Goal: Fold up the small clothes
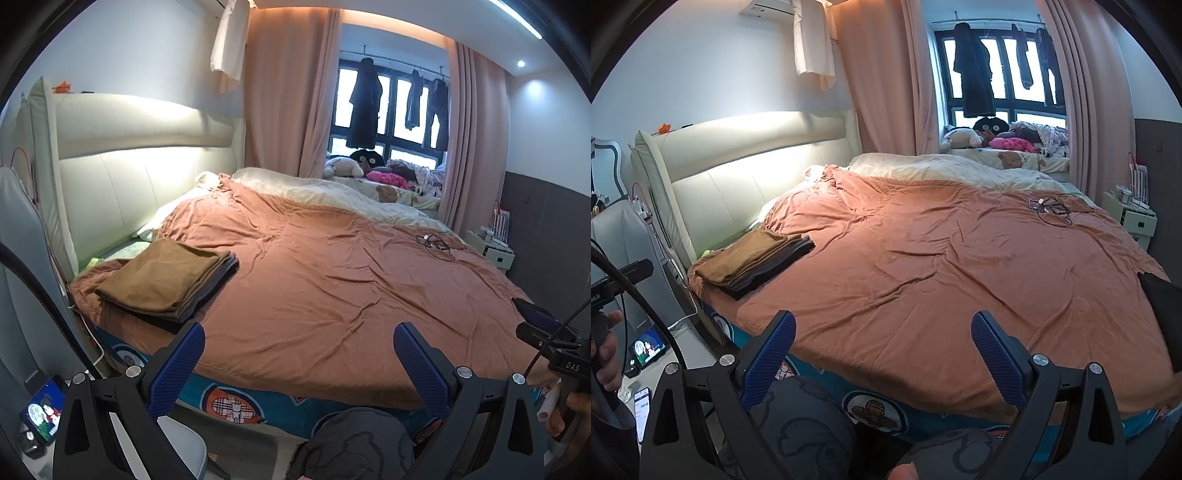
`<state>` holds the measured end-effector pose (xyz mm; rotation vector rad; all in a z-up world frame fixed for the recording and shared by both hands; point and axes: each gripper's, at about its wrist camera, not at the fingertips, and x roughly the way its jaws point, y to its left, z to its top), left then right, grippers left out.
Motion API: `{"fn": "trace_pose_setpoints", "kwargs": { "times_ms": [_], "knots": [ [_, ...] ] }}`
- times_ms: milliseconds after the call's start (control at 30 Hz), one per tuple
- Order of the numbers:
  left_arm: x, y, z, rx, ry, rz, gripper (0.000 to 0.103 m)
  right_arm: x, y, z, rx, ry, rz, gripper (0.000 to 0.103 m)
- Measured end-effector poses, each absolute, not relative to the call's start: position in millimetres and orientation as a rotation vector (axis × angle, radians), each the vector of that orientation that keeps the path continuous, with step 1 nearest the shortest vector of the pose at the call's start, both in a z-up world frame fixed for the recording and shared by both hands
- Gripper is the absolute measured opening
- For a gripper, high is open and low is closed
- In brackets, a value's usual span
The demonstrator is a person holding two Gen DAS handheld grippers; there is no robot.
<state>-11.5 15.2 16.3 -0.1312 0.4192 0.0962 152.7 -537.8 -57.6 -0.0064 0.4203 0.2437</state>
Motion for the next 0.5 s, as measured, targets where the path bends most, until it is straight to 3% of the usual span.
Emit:
{"fn": "trace_pose_setpoints", "kwargs": {
  "times_ms": [500],
  "knots": [
    [-17.4,15.9,19.9,-0.128,0.410,0.100,0.103,151.3,-541.1,-57.0,-0.010,0.417,0.260,0.096]
  ]
}}
